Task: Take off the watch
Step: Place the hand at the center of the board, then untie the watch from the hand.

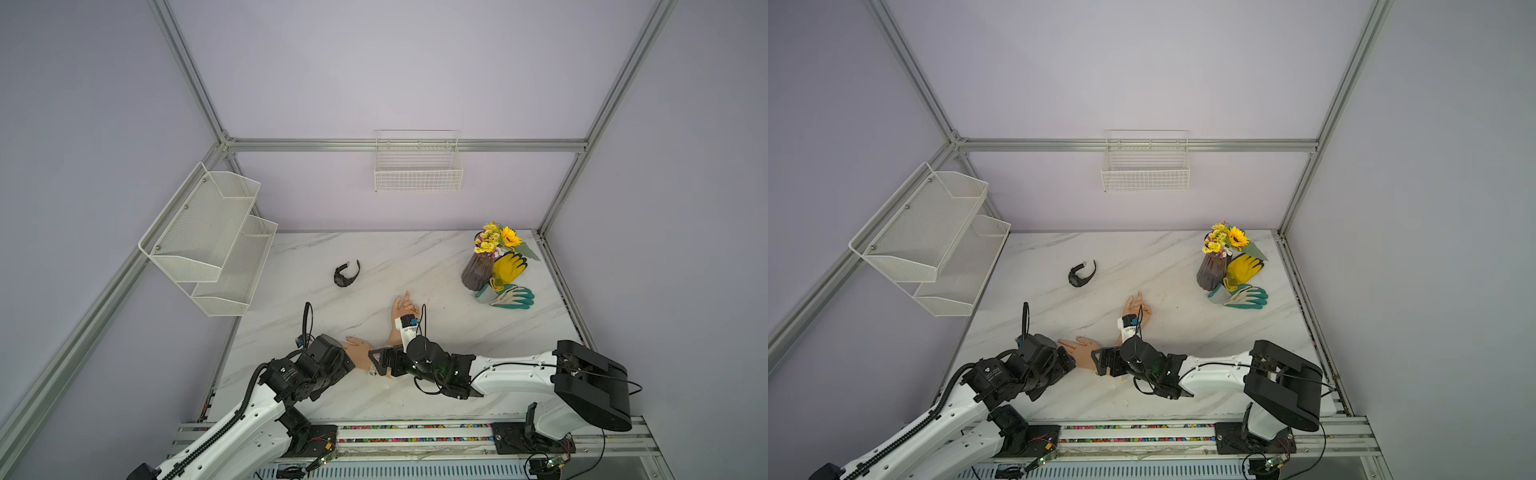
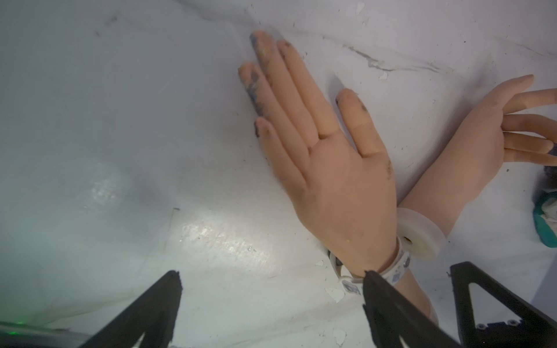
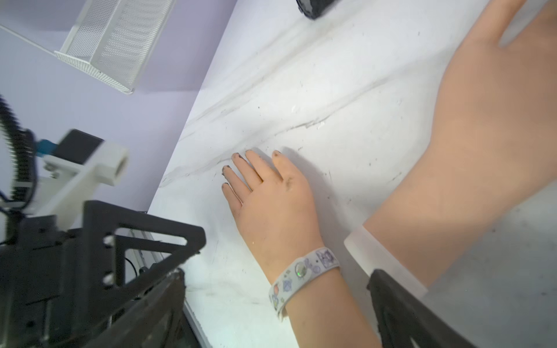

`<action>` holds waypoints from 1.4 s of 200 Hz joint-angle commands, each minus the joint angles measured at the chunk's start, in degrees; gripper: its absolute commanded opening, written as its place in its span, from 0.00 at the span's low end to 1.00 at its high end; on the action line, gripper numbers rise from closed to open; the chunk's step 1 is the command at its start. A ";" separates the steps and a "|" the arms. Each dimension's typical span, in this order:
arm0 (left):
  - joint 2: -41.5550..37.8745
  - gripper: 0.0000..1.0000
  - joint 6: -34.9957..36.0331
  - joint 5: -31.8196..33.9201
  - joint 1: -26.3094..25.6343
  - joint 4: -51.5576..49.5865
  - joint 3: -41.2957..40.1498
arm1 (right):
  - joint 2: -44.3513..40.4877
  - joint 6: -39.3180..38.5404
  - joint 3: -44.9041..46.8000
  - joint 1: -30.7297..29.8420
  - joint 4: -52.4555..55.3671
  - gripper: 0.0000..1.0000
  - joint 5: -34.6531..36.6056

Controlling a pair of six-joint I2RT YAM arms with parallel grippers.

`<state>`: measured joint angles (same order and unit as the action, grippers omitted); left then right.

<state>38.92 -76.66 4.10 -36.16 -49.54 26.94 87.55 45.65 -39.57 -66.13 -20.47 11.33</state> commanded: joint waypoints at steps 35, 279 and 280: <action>-5.87 0.91 -14.78 -7.16 -0.39 28.82 -13.62 | -6.22 -9.84 2.33 -0.85 -3.42 0.97 4.60; 9.24 0.01 -2.25 -12.59 6.36 53.69 -21.53 | 0.79 13.69 6.51 4.36 -16.45 0.63 -17.83; 9.25 0.01 -2.26 -12.61 6.37 53.72 -21.60 | 0.96 13.77 6.52 4.57 -16.49 0.63 -17.88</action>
<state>46.98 -82.83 -7.86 -30.04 4.75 5.85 85.52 54.41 -33.45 -64.62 -33.47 -2.48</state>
